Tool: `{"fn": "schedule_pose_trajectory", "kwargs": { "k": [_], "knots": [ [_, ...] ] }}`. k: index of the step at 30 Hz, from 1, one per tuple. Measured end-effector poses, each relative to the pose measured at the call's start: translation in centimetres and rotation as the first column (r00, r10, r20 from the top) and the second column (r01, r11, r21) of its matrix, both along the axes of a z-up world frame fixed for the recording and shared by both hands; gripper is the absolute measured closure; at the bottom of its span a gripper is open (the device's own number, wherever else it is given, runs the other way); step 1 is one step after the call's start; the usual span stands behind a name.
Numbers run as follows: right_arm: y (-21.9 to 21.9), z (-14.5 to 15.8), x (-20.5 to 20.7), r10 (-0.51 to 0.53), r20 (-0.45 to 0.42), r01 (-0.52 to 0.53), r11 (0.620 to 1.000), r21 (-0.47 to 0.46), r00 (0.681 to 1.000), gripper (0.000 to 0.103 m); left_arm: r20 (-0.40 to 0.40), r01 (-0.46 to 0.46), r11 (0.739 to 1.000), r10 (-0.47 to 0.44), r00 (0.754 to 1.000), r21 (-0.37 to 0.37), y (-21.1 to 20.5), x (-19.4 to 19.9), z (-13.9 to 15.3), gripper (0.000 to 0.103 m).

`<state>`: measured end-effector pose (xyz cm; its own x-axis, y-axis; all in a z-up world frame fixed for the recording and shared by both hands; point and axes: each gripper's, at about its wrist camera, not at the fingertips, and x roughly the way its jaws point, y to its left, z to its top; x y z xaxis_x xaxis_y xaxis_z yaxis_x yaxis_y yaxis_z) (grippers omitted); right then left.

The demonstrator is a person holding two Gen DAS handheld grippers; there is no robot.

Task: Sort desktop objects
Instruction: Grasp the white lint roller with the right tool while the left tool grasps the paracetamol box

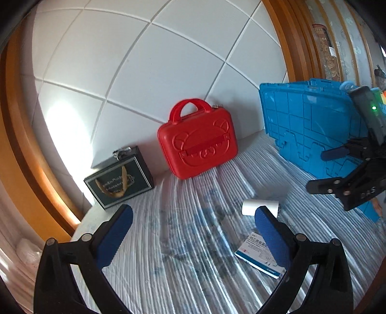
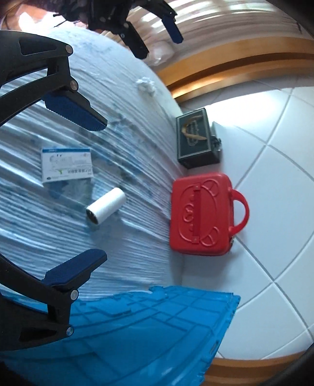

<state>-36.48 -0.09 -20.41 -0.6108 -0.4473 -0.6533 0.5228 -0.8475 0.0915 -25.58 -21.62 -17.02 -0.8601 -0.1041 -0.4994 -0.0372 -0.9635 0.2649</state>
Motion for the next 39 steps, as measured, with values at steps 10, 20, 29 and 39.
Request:
{"fn": "schedule_pose_trajectory", "kwargs": {
  "k": [10,20,29,39],
  "knots": [
    [-5.1,-10.7,-10.7,0.113,0.175,-0.150,0.966,0.212,0.978,0.015,0.215,-0.085,0.995,0.071,0.974,0.055,0.6,-3.8,-8.0,0.000],
    [-7.3,-17.9,-15.1,0.143,0.348,-0.258,0.915,0.310,0.927,0.054,0.325,-0.079,0.996,0.058,0.944,0.051,2.0,-6.5,-11.6,0.000],
    [-2.2,-15.6,-14.5,-0.044,0.322,-0.017,0.983,0.183,0.946,0.057,0.420,-0.132,0.984,0.071,0.905,0.118,5.7,-9.4,-16.2,0.000],
    [3.2,-10.2,-8.5,-0.083,0.253,0.080,0.997,0.022,0.964,0.057,0.474,-0.396,0.903,0.279,0.835,0.166,6.8,-10.0,-20.1,0.000]
  ]
}}
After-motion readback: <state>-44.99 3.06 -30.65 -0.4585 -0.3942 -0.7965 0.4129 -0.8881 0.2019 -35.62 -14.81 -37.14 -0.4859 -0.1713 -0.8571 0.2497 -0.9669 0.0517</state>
